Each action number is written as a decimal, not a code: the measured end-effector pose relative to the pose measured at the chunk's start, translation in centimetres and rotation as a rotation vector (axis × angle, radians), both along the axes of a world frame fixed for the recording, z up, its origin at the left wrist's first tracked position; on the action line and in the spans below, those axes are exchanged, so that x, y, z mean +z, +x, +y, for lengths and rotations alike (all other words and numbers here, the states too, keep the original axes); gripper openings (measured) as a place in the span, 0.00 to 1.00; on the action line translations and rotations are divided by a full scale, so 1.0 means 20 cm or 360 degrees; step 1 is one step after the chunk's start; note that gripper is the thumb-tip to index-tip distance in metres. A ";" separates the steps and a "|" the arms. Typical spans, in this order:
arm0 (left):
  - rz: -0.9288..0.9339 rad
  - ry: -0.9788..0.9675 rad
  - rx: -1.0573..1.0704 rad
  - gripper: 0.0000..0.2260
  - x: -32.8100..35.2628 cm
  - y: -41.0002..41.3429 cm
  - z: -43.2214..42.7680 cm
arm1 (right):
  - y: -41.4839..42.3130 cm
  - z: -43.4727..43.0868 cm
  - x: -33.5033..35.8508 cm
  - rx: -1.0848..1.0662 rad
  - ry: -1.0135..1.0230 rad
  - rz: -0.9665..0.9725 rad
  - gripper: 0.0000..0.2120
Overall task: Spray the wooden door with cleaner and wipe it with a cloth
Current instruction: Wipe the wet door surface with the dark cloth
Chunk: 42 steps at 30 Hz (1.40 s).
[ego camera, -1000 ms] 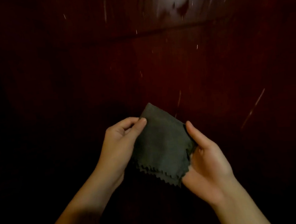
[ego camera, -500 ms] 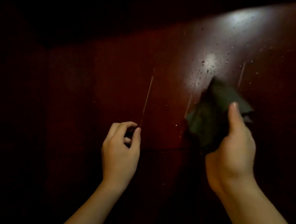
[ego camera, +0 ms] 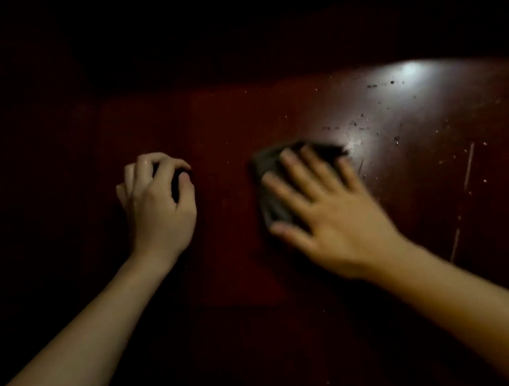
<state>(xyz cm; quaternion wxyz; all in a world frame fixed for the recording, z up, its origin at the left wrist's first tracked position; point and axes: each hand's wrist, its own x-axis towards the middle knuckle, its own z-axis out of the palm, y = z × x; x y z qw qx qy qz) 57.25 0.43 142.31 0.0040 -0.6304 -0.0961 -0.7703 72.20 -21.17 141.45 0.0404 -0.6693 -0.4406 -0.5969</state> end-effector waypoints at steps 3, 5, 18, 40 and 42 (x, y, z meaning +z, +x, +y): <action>-0.0049 -0.0010 -0.0048 0.13 0.16 -0.01 0.05 | 0.06 -0.14 0.36 -0.0088 0.0440 0.0364 0.35; -0.0084 -0.0004 -0.0124 0.14 0.18 -0.01 0.08 | 0.05 -0.16 0.40 -0.0081 0.0566 0.0463 0.32; -0.0233 -0.0070 -0.0444 0.15 0.37 -0.17 0.26 | -0.06 0.06 0.06 -0.0057 0.0039 0.0046 0.35; -0.0447 0.0020 -0.0999 0.22 0.31 -0.16 0.32 | -0.14 0.16 0.70 -0.0180 0.0407 0.0318 0.35; -0.0393 0.0006 -0.1071 0.24 0.30 -0.16 0.30 | -0.14 0.13 0.78 -0.0194 0.0565 0.0522 0.32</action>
